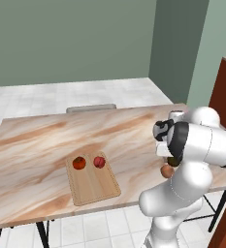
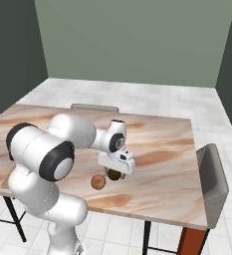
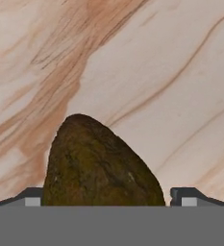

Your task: Place the avocado, onion, tomato, and bell pepper on the cutting board.

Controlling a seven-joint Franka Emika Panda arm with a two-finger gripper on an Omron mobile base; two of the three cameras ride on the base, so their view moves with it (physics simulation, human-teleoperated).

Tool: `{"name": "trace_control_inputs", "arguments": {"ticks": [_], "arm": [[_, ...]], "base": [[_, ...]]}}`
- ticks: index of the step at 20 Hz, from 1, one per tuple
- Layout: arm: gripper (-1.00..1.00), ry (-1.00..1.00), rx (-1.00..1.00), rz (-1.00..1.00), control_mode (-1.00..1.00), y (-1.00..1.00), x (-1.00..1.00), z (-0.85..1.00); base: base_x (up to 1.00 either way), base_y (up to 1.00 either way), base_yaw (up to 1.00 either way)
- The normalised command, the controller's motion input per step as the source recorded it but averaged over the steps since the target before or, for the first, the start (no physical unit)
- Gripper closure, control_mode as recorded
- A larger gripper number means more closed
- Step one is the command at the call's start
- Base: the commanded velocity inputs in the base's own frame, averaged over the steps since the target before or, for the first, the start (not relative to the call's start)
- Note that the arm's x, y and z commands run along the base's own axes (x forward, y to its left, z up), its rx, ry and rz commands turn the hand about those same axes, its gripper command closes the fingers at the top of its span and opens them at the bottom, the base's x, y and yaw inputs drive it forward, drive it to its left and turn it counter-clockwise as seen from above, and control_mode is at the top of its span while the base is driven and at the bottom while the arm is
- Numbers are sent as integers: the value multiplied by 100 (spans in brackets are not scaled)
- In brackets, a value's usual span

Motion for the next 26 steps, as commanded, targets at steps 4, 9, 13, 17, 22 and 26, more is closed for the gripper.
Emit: {"name": "trace_control_inputs", "arguments": {"ticks": [4,9,13,17,22,26], "arm": [[100,0,0,0,-100,3,0,-11],[100,0,0,0,-100,-2,1,4],[100,0,1,0,-100,-1,-1,38],[100,0,0,0,-100,0,-4,53],[100,1,3,0,-100,9,-6,57],[100,3,6,0,-100,26,-10,45]], "base": [[0,0,0],[0,0,0],[0,0,0],[0,0,0],[0,0,0],[0,0,0]]}}
